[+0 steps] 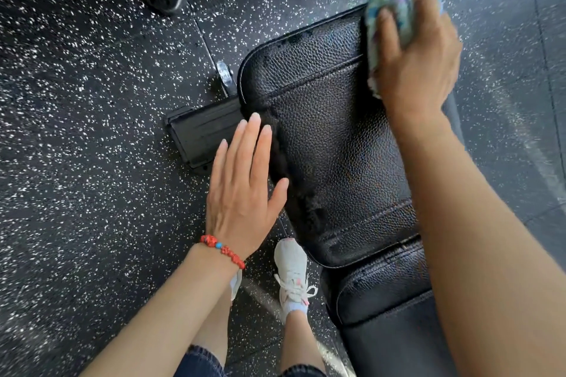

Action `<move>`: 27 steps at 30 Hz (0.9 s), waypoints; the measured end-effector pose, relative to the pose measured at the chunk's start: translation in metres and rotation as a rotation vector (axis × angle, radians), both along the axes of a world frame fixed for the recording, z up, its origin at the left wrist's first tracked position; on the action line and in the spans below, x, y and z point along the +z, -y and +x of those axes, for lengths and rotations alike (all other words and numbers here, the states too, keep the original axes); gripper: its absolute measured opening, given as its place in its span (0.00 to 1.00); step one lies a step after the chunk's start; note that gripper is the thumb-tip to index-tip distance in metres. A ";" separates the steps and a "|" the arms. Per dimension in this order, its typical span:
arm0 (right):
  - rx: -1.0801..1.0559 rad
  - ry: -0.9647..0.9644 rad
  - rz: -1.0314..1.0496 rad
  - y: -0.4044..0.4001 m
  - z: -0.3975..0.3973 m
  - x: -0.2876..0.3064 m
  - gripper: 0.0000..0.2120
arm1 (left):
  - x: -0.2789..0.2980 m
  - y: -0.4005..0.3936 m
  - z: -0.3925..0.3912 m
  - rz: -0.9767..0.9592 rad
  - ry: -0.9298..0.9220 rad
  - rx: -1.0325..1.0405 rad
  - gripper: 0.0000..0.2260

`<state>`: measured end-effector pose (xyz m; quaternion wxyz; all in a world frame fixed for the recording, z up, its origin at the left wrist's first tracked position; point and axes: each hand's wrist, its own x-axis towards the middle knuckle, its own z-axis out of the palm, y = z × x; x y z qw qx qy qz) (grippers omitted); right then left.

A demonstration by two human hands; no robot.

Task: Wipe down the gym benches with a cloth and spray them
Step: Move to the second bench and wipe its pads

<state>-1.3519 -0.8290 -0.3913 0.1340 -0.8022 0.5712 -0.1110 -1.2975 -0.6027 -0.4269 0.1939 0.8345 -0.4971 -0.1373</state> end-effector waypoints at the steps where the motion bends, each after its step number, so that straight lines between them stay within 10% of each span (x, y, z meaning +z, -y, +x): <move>1: -0.011 -0.004 0.004 0.004 -0.002 0.000 0.19 | 0.000 0.000 0.000 0.002 0.002 0.004 0.25; 27: -0.340 0.079 0.295 -0.146 -0.125 0.031 0.19 | 0.058 -0.020 -0.014 0.152 -0.038 -0.124 0.24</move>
